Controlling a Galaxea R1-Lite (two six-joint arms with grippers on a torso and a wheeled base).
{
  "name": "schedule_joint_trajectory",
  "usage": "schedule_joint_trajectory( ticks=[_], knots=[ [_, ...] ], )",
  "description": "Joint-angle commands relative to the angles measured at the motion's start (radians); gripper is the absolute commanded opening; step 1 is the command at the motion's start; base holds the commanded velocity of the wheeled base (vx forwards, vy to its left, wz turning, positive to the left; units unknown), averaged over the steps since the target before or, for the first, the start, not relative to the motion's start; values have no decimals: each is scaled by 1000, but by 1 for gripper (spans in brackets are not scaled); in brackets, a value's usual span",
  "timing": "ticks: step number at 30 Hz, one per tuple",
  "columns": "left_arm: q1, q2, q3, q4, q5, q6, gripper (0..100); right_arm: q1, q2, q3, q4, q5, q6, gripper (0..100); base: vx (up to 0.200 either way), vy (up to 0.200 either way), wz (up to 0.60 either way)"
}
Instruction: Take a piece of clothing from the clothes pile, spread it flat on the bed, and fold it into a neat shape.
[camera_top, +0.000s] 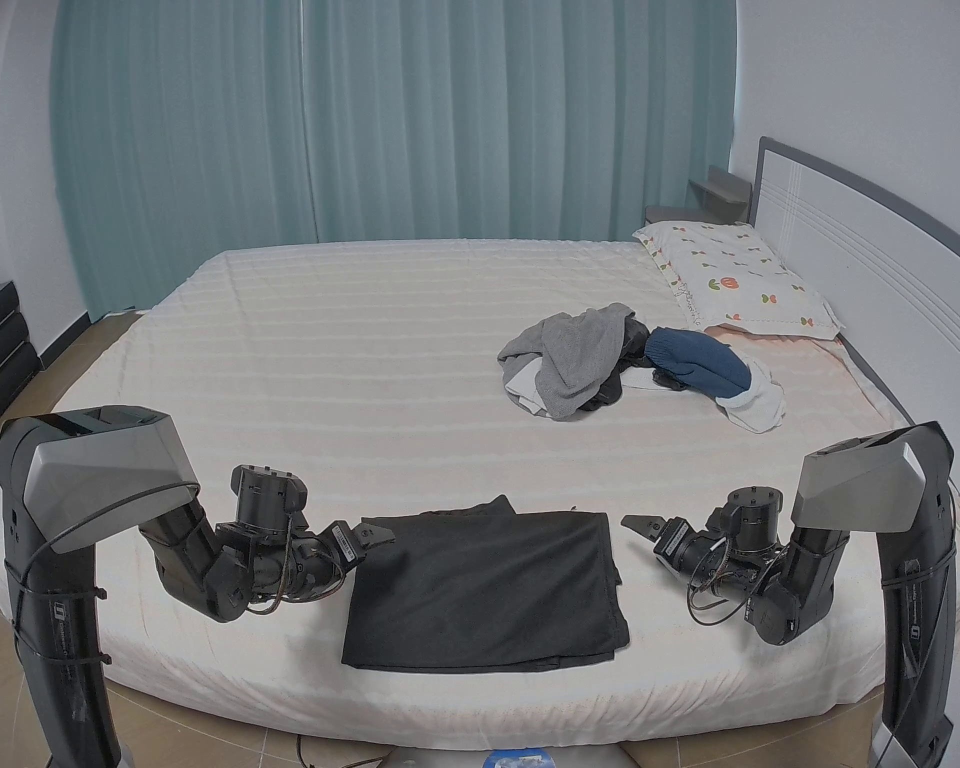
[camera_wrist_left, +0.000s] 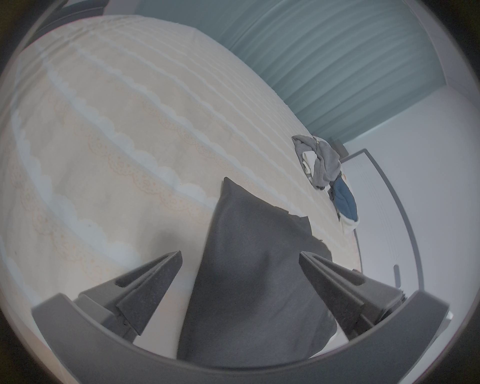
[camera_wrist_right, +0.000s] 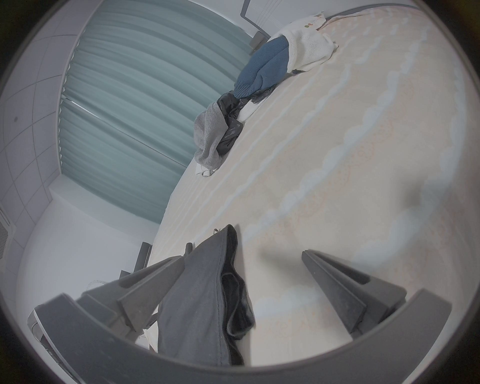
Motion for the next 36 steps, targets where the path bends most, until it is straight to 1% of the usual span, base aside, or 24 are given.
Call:
schedule_joint_trajectory(
  ticks=[1, 12, 15, 18, 26, 34, 35, 36],
  knots=[
    [-14, 17, 11, 0, 4, 59, 100, 3, 13, 1, -18, -2, 0, 100, 0, 0, 0],
    [-30, 25, 12, 2, 14, 69, 100, 6, 22, 2, -33, -5, -1, 100, 0, 0, 0],
    [-34, 34, 12, 0, 55, 72, 100, 6, 22, 2, -33, -5, -1, 100, 0, 0, 0],
    [-43, 37, 11, 0, 70, 70, 100, 8, 22, 2, -33, -5, -1, 100, 0, 0, 0],
    [-60, 36, -9, 0, 61, 58, 100, 8, 22, 2, -33, -5, -3, 100, 0, 0, 0],
    [-62, 51, -5, -73, 61, 56, 100, 8, 25, 1, -33, -5, -3, 100, 0, 0, 0],
    [-62, 51, -3, -76, 61, 56, 0, 8, 25, 2, -33, -5, -3, 100, 0, 0, 0],
    [-63, 51, -3, -76, 61, 56, 0, 6, 25, 2, -33, -5, -3, 100, 0, 0, 0]
  ],
)
